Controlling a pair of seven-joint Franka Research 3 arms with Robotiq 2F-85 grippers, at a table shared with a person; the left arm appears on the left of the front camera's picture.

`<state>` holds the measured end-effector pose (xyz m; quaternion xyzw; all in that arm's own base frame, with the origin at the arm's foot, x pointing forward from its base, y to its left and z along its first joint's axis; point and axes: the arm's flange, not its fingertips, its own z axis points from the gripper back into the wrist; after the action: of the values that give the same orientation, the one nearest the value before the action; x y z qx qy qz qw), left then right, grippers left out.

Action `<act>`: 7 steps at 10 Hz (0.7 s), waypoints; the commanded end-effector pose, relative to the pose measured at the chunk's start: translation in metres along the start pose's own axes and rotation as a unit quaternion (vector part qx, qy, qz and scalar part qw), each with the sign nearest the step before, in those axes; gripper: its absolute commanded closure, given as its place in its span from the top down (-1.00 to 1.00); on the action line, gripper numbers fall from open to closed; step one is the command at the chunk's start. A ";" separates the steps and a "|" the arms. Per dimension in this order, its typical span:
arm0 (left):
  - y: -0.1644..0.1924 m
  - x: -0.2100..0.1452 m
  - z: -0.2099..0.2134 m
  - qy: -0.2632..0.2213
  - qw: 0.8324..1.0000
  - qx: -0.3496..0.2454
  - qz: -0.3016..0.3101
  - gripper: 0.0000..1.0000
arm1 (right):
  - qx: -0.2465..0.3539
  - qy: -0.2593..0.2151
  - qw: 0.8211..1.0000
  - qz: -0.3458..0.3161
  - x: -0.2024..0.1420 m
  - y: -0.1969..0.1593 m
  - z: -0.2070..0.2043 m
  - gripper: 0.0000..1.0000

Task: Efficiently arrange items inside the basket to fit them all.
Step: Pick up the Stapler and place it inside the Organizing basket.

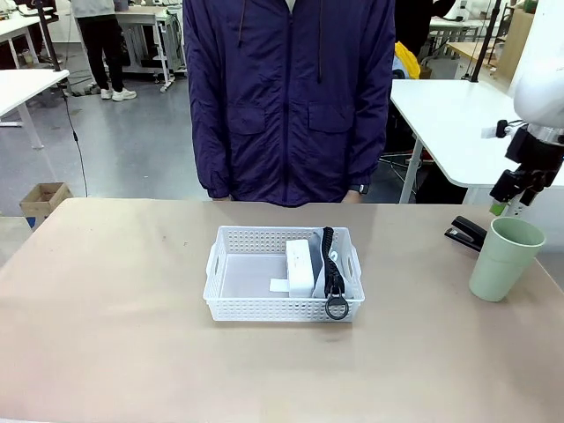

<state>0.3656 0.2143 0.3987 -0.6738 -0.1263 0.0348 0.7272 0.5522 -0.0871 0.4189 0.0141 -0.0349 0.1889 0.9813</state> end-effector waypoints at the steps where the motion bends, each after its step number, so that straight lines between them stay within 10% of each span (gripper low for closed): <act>1: -0.004 -0.002 -0.001 0.001 1.000 0.006 0.000 1.00 | 0.012 -0.021 0.999 -0.024 0.003 -0.002 0.002 1.00; 7: -0.004 -0.002 -0.001 0.001 1.000 0.006 0.000 1.00 | -0.010 -0.017 0.992 0.128 0.003 0.001 -0.013 1.00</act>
<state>0.3655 0.2144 0.3988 -0.6738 -0.1264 0.0349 0.7272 0.5562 -0.0814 0.4142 0.0145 -0.0455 0.2552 0.9657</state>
